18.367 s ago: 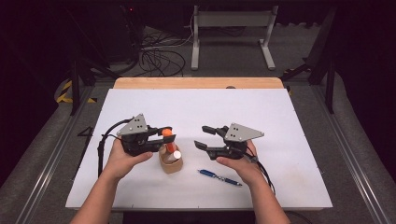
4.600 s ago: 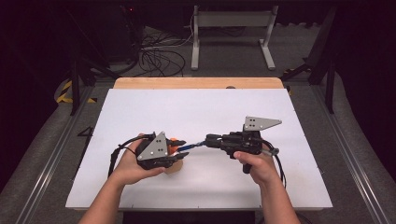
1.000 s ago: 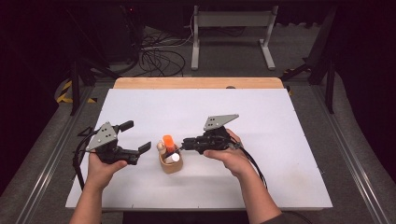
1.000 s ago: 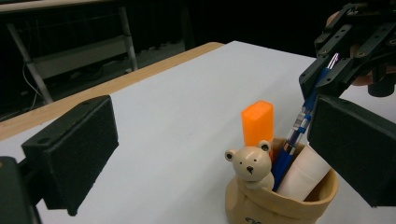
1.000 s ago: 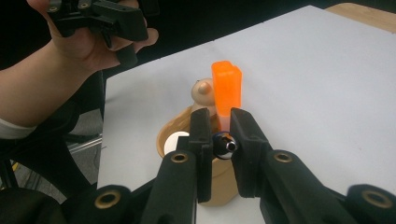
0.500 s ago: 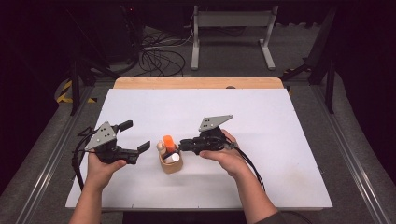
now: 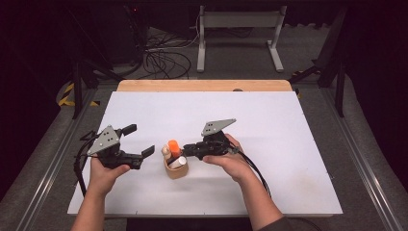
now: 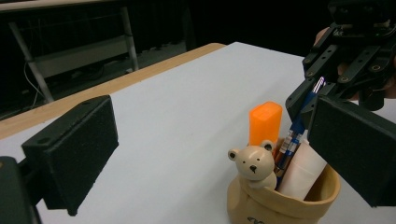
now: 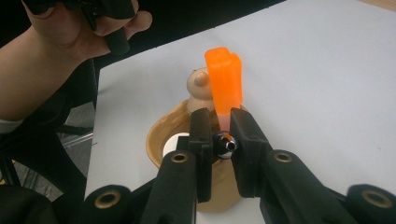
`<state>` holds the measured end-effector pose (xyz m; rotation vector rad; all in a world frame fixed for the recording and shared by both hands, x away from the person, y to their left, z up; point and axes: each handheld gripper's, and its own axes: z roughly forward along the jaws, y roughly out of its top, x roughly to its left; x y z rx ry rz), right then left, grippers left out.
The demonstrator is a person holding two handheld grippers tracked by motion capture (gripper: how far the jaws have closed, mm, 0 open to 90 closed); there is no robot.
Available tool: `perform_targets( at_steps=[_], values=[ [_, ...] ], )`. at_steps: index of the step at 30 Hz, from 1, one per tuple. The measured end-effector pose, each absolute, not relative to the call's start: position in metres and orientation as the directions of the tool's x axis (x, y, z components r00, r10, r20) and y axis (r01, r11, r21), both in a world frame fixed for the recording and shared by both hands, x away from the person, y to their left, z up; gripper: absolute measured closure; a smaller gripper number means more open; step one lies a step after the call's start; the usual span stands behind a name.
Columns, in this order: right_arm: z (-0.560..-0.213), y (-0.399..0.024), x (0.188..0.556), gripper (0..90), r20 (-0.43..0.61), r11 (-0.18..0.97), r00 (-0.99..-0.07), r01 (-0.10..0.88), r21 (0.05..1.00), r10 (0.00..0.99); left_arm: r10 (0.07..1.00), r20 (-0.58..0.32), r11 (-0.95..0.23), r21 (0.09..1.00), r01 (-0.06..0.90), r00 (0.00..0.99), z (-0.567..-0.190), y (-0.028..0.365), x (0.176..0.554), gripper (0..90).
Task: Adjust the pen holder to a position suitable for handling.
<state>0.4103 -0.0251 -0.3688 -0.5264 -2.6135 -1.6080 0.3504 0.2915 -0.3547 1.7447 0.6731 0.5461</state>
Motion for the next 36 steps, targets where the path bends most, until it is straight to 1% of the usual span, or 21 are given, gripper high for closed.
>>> perform_targets(
  at_steps=[22, 29, 36],
  values=[
    [-0.3728, -0.0261, 0.4146, 79.9, 0.226, 0.384, -0.94, 0.314, 0.868, 0.257, 0.684, 0.022, -0.209, 0.963, 0.168, 0.729, -0.3557, 0.2915, 0.3507, 2.5],
    [-0.3765, -0.0277, 0.4157, 76.3, 0.232, 0.378, -0.937, 0.321, 0.868, 0.262, 0.688, 0.016, -0.204, 0.964, 0.173, 0.725, -0.3561, 0.2918, 0.351, 2.6],
    [-0.3773, -0.0324, 0.4166, 70.2, 0.248, 0.354, -0.932, 0.333, 0.874, 0.265, 0.687, 0.018, -0.208, 0.963, 0.173, 0.726, -0.3567, 0.2918, 0.3519, 2.6]
  ],
)
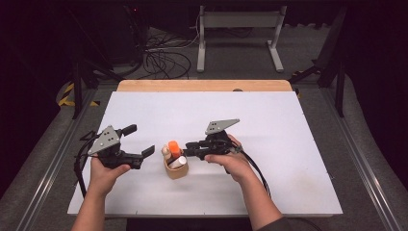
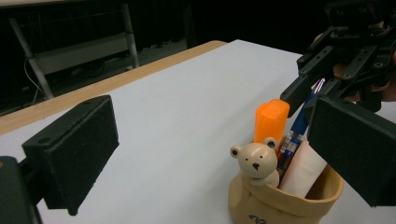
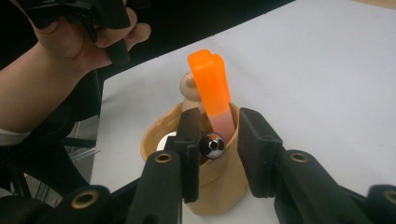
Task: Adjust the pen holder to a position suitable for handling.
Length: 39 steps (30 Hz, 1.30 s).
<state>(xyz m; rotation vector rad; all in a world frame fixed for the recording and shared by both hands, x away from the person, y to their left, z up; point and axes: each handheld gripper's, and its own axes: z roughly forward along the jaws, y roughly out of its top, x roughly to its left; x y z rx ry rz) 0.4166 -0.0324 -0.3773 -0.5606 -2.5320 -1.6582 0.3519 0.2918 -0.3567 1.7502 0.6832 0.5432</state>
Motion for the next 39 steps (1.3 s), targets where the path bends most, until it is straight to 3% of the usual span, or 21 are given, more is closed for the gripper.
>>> perform_targets(
  at_steps=[24, 39],
  values=[
    [-0.37, -0.062, 0.415, 47.0, 0.273, 0.225, -0.921, 0.338, 0.914, 0.277, 0.691, 0.015, -0.207, 0.962, 0.178, 0.723, -0.357, 0.292, 0.352, 2.6],
    [-0.369, -0.085, 0.411, 37.1, 0.269, 0.159, -0.913, 0.327, 0.931, 0.307, 0.693, 0.01, -0.203, 0.962, 0.182, 0.721, -0.358, 0.292, 0.353, 2.5]
  ],
)
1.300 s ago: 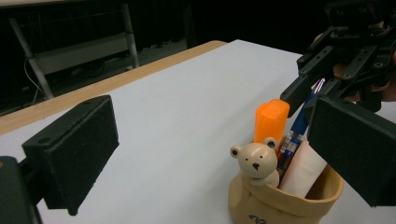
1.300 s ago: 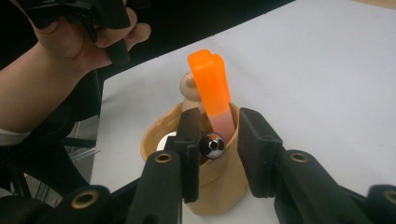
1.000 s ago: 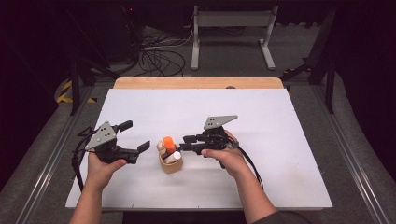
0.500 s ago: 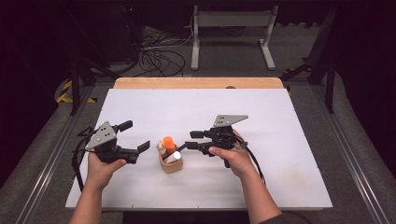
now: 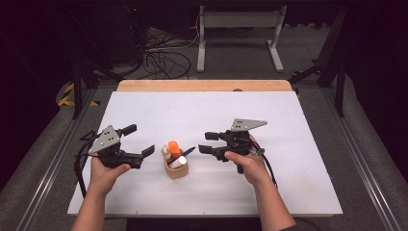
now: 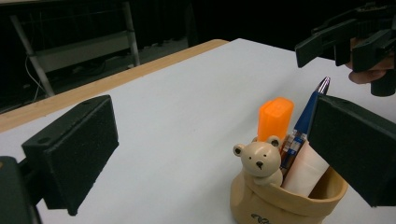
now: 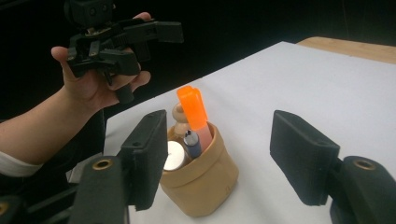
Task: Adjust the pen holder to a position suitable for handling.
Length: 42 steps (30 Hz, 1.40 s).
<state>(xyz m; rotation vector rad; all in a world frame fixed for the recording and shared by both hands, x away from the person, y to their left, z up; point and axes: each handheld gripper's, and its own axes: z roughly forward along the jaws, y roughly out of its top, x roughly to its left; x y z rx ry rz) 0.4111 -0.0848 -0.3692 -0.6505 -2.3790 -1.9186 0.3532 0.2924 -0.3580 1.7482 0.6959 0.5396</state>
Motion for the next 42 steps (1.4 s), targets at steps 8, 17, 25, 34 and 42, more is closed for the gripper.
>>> perform_targets(
  at_steps=[8, 17, 25, 34, 42],
  values=[
    [-0.368, -0.102, 0.409, 31.9, 0.249, 0.122, -0.906, 0.306, 0.944, 0.342, 0.693, 0.004, -0.198, 0.962, 0.186, 0.721, -0.359, 0.294, 0.355, 2.5],
    [-0.371, -0.125, 0.405, 27.6, 0.236, 0.084, -0.888, 0.29, 0.953, 0.394, 0.698, 0.0, -0.191, 0.964, 0.187, 0.716, -0.359, 0.295, 0.354, 2.5],
    [-0.373, -0.145, 0.4, 24.9, 0.224, 0.043, -0.869, 0.269, 0.962, 0.441, 0.702, -0.004, -0.187, 0.964, 0.189, 0.712, -0.359, 0.296, 0.353, 2.5],
    [-0.374, -0.158, 0.396, 23.0, 0.211, 0.029, -0.855, 0.255, 0.967, 0.474, 0.705, -0.003, -0.187, 0.964, 0.19, 0.71, -0.359, 0.296, 0.354, 2.6],
    [-0.372, -0.169, 0.394, 22.5, 0.208, 0.012, -0.844, 0.246, 0.969, 0.494, 0.705, -0.001, -0.184, 0.965, 0.185, 0.709, -0.357, 0.296, 0.353, 2.6]
  ],
)
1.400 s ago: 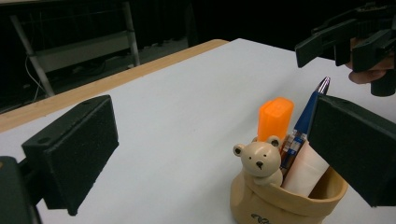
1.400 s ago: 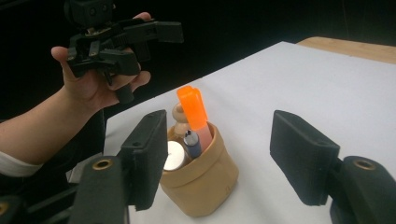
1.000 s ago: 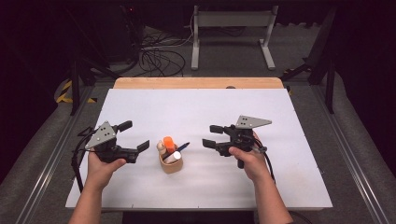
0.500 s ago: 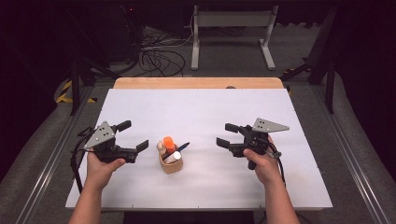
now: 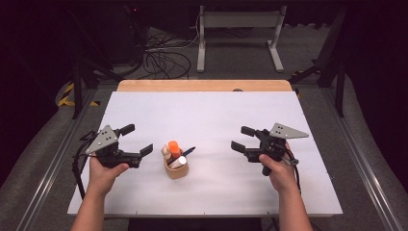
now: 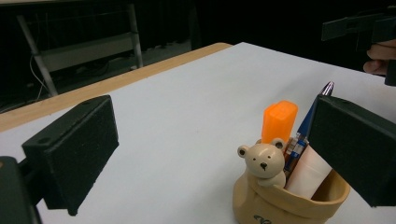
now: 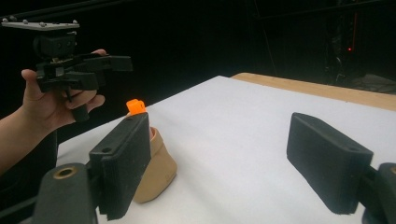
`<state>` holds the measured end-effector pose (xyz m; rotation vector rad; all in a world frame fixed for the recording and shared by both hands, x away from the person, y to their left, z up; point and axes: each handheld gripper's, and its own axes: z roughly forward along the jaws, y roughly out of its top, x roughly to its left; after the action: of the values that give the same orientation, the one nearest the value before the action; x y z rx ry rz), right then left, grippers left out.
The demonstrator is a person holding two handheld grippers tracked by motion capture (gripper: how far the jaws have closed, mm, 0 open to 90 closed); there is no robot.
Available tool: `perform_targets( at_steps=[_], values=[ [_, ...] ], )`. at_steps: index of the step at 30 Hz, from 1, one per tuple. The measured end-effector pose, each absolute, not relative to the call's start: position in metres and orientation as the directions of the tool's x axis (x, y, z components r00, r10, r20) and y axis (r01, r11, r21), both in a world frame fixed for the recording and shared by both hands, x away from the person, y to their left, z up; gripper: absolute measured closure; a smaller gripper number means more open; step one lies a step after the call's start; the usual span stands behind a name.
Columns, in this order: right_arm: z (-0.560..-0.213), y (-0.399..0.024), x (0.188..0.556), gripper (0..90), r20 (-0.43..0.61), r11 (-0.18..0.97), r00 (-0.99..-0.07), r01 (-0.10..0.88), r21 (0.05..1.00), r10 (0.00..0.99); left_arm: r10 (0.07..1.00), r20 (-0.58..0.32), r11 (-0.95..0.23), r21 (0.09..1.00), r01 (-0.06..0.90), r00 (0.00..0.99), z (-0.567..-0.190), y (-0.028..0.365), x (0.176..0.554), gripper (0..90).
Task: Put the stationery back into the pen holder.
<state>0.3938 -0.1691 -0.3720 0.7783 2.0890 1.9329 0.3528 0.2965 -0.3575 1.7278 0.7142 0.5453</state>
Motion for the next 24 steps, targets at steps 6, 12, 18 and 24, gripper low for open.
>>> perform_targets(
  at_steps=[6, 12, 18, 24],
  values=[
    [-0.372, -0.178, 0.392, 22.0, 0.2, 0.005, -0.83, 0.237, 0.971, 0.521, 0.706, -0.002, -0.184, 0.965, 0.186, 0.708, -0.358, 0.296, 0.353, 2.6],
    [-0.372, -0.185, 0.39, 21.0, 0.19, 0.006, -0.815, 0.231, 0.973, 0.547, 0.708, -0.004, -0.182, 0.965, 0.187, 0.707, -0.358, 0.296, 0.353, 2.5],
    [-0.373, -0.19, 0.388, 19.2, 0.175, 0.015, -0.801, 0.223, 0.975, 0.573, 0.709, -0.012, -0.175, 0.966, 0.192, 0.705, -0.357, 0.297, 0.353, 2.4],
    [-0.374, -0.197, 0.387, 15.7, 0.17, 0.011, -0.783, 0.22, 0.975, 0.598, 0.709, -0.023, -0.163, 0.967, 0.197, 0.704, -0.356, 0.298, 0.353, 2.0]
  ],
)
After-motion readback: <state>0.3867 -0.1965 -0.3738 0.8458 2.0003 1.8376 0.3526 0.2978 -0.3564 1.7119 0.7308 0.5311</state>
